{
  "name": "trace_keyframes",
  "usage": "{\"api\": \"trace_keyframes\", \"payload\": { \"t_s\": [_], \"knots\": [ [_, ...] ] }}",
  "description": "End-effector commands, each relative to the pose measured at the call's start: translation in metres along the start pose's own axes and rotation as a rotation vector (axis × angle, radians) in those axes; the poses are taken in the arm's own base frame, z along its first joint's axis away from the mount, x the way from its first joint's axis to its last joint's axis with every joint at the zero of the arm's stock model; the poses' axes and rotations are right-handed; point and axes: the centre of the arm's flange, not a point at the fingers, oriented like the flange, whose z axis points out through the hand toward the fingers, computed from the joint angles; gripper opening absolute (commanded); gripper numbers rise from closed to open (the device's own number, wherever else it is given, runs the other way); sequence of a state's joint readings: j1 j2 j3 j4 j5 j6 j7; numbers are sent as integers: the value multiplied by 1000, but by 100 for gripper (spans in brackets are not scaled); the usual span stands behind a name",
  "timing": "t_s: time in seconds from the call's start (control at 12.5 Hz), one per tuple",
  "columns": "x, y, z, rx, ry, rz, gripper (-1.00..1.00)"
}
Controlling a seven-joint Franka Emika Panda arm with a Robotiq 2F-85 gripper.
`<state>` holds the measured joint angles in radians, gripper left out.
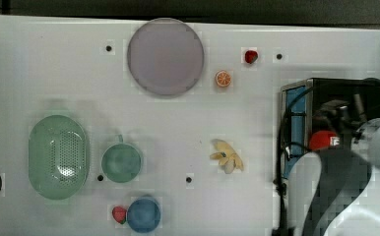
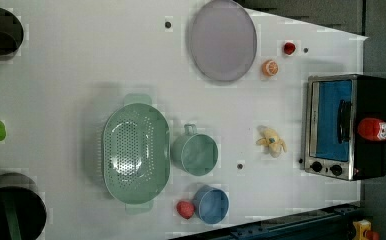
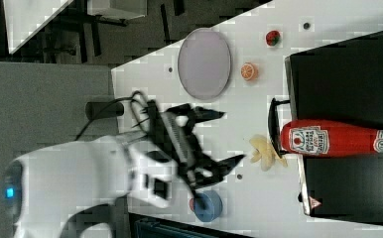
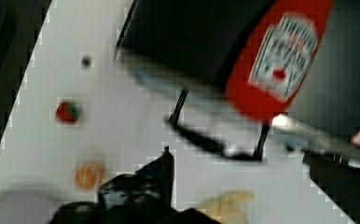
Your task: Pick Ketchup from oven and place it on table.
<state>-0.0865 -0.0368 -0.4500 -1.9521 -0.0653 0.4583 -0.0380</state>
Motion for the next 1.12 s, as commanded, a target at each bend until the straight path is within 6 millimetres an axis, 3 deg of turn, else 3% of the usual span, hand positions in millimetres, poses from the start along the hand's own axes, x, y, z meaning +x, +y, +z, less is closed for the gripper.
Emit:
{"api": "trace_keyframes", "payload": {
  "t_s": [0.08,0.32,0.64,0.88,1.04,1.12],
  "knots": [
    [45,34,8,12,35,80,100],
    [70,38,61,7,-19,217,100],
    [74,37,127,-61,-70,369,100],
    [72,38,141,-87,-78,370,97],
    [70,39,146,-88,-75,370,37],
    [70,37,142,-80,-73,367,23]
  ]
}}
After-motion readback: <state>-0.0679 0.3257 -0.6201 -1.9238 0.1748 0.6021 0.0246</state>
